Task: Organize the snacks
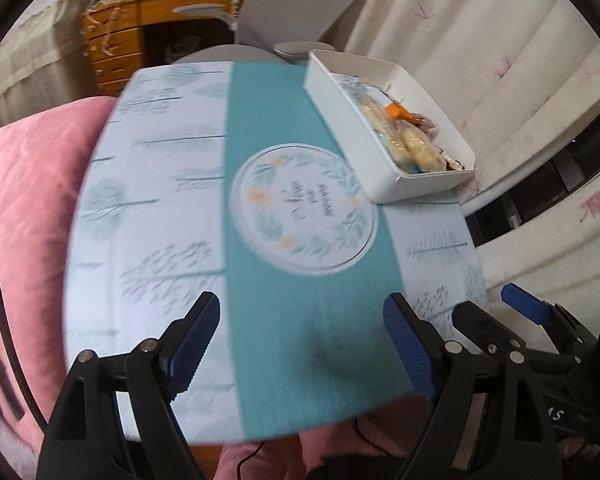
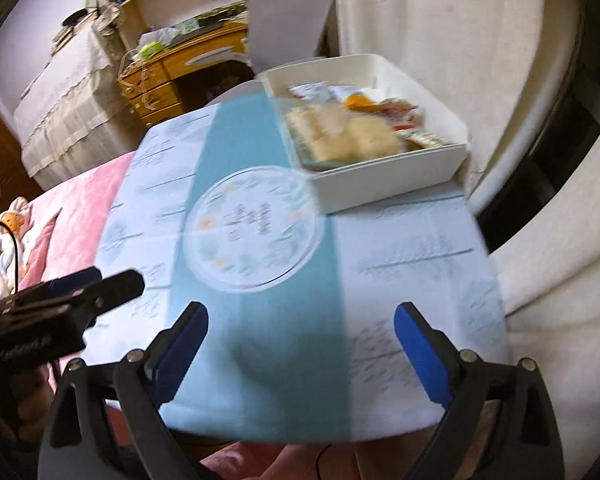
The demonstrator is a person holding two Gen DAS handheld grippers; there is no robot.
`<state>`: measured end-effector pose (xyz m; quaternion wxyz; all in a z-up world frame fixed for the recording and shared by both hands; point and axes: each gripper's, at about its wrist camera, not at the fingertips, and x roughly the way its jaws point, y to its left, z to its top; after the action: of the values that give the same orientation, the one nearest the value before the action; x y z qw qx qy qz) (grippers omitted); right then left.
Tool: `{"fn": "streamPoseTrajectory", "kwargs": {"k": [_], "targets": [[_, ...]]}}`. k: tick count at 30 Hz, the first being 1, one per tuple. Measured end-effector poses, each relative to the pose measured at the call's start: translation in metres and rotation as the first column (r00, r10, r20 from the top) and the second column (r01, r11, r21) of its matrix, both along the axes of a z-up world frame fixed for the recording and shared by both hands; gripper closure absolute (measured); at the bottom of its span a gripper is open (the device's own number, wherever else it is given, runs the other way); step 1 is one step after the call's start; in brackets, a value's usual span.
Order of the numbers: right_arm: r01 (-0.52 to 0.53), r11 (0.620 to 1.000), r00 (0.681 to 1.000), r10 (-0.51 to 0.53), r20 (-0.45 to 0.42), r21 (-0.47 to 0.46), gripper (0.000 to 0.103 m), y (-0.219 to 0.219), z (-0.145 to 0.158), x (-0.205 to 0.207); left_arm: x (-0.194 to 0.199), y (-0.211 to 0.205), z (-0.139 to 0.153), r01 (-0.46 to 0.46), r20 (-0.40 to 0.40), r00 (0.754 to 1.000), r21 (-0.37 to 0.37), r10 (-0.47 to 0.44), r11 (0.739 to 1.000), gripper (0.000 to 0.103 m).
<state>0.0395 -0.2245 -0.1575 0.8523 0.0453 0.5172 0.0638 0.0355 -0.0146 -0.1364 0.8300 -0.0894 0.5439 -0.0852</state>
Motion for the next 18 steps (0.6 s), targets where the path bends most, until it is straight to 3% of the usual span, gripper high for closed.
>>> {"fn": "streamPoseTrajectory", "kwargs": {"k": [8, 18], "targets": [[-0.130, 0.991, 0.985, 0.130, 0.110, 0.000, 0.003, 0.035, 0.058, -0.027, -0.037, 0.019, 0.066, -0.065, 0.062, 0.996, 0.086, 0.060, 0.994, 0.018], [-0.099, 0.995, 0.989, 0.096, 0.108, 0.021, 0.000, 0.001, 0.117, -0.049, -0.046, -0.029, 0.131, -0.041, 0.203, 0.979, 0.138, 0.013, 0.990, 0.010]]}}
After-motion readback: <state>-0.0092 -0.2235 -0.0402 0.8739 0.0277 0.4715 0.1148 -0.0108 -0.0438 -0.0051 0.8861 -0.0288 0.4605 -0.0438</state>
